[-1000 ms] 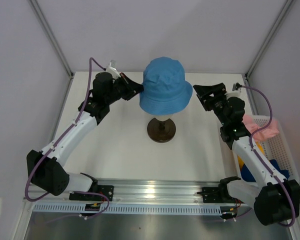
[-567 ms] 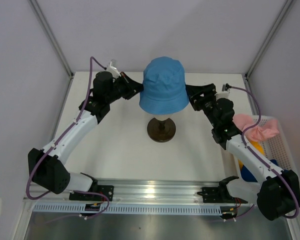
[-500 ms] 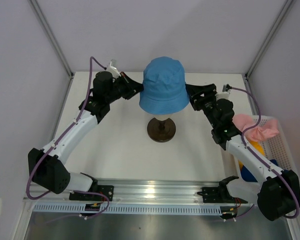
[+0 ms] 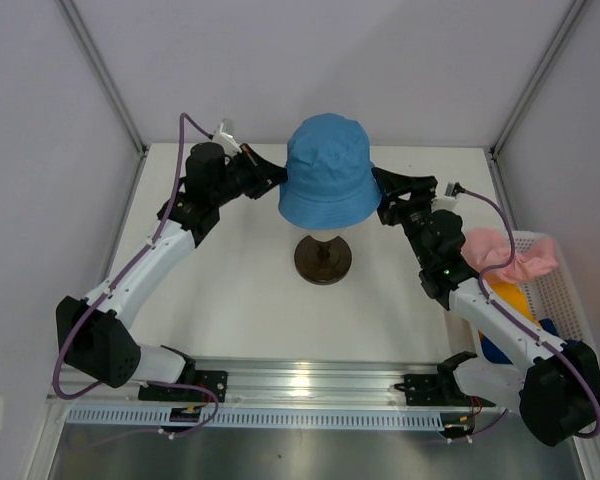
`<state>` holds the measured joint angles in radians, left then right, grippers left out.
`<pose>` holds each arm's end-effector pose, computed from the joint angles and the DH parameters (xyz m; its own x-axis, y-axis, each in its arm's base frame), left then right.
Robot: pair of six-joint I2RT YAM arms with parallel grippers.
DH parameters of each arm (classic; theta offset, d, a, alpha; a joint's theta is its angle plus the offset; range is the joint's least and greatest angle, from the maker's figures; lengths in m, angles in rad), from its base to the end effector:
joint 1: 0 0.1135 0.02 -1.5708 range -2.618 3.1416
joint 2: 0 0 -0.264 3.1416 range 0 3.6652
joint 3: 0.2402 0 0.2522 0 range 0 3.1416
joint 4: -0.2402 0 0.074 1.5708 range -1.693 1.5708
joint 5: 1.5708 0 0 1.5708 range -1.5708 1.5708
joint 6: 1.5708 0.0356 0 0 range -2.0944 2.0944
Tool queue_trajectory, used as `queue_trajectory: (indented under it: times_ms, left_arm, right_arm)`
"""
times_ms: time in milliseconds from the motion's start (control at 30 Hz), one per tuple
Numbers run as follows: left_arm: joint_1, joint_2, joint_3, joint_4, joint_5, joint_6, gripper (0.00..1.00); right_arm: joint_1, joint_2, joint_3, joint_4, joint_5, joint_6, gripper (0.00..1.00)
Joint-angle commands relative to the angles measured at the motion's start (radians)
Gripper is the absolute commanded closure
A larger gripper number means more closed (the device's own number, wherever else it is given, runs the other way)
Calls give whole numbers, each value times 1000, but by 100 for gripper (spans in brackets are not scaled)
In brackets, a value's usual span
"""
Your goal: Stack the hats
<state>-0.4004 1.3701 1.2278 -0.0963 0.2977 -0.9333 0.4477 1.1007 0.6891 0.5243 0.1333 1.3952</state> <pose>0.2937 -0.1357 0.3713 -0.6399 -0.5634 -0.5226 0.2031 0.5319 -0.8221 0.2342 0.1072 0.3181 -0.2875 0.9445 -0.1589 -0.1540 0.1181 0.9810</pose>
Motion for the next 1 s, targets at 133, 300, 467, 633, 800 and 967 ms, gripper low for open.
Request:
queue_trajectory:
  times_ms: [133,300,467,633,800,967]
  left_arm:
    - [6,-5,30,-16,69,19,99]
    - [8,-2,52,-60,58,36,99]
    - [15,-22,52,-83,46,45,99]
    - [25,-28,68,-144,35,73,99]
    - [43,-45,71,-160,31,80,99]
    - [51,-75,82,-177,14,103,99]
  right_arm:
    - [25,-9,32,111,141,60,48]
    - [26,-12,36,73,172,48,100]
    - [26,-13,12,46,167,21,100]
    - [26,-15,-25,17,177,14,100]
    - [25,-9,-57,20,163,-13,100]
    - [25,-9,-86,72,146,-56,100]
